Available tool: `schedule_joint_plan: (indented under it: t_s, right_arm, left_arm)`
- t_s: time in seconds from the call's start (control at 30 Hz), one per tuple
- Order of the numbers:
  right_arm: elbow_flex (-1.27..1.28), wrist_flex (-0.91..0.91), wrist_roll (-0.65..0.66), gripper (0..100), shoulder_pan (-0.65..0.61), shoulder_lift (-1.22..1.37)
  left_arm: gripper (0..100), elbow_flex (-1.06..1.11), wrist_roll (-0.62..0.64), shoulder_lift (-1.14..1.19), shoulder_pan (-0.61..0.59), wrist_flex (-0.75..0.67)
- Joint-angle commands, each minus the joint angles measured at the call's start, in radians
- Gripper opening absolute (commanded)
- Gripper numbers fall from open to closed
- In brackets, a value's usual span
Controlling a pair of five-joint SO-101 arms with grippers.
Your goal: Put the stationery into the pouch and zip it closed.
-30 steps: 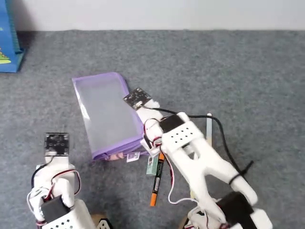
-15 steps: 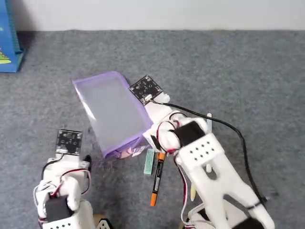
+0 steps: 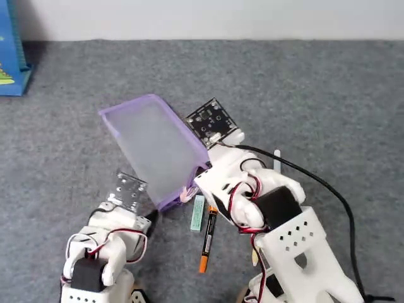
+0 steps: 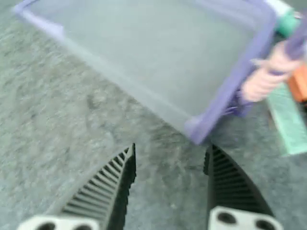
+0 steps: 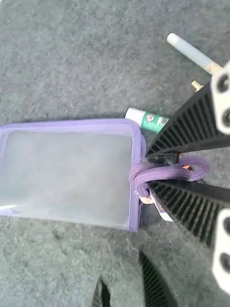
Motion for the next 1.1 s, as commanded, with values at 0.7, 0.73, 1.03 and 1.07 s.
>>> schedule_joint_plan:
  t_s: [0.7,0.73,1.03,1.07]
  right_arm:
    - [-0.281,0.15,-0.009,0.9,-0.186,-0.205]
    - [-0.296,0.15,-0.009,0.9,-0.199,-0.205]
    - [-0.322,0.15,-0.008,0.9,-0.297,-0.205]
    - [-0.324,0.15,-0.008,0.9,-0.306,-0.205]
  left_arm:
    - [23,0.056,0.017,-0.015,0.055,-0.133]
    - [23,0.054,0.017,-0.015,0.055,-0.133]
    - [23,-0.01,0.038,-0.015,-0.032,-0.089]
    - [23,-0.012,0.038,-0.015,-0.035,-0.091]
